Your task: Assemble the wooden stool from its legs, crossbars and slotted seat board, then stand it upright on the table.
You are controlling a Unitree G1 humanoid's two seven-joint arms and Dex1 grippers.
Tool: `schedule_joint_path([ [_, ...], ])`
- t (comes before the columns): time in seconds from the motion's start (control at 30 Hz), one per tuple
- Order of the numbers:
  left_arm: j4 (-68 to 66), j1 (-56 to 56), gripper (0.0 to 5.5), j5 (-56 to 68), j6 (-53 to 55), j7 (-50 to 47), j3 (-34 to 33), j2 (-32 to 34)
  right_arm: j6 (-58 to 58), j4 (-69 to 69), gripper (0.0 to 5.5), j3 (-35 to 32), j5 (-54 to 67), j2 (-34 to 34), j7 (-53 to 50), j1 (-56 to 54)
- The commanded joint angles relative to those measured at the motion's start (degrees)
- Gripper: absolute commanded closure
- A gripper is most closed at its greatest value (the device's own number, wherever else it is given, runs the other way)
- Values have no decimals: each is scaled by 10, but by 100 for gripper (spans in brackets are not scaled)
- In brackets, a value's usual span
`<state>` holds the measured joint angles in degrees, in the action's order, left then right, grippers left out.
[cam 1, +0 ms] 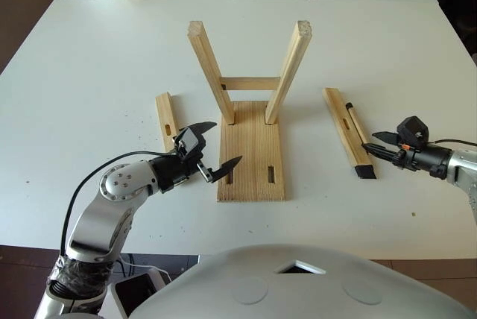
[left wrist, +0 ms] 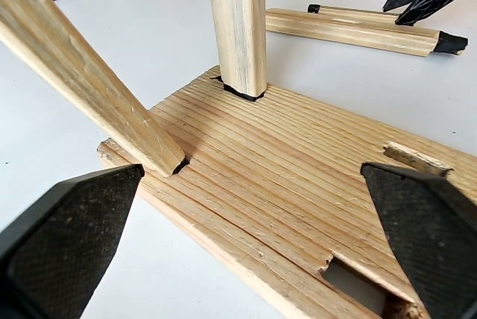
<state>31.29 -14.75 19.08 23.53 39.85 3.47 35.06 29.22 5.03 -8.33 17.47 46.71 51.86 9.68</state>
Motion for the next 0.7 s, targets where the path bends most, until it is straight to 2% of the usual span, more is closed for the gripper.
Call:
schedule_joint_path([
  [0.03,-2,1,10,-10,0,-9,3,-2,19,-28,395,25,-13,-10,-8,23],
  [0.27,-5,3,10,-14,0,-13,2,-3,27,-43,505,31,-1,-18,-10,21],
  [0.53,-11,12,10,-14,2,-18,-2,-4,22,-48,509,21,3,-20,-18,2],
  [0.7,4,28,10,35,33,-28,-26,-25,-2,-42,509,-28,44,-38,-28,-42],
])
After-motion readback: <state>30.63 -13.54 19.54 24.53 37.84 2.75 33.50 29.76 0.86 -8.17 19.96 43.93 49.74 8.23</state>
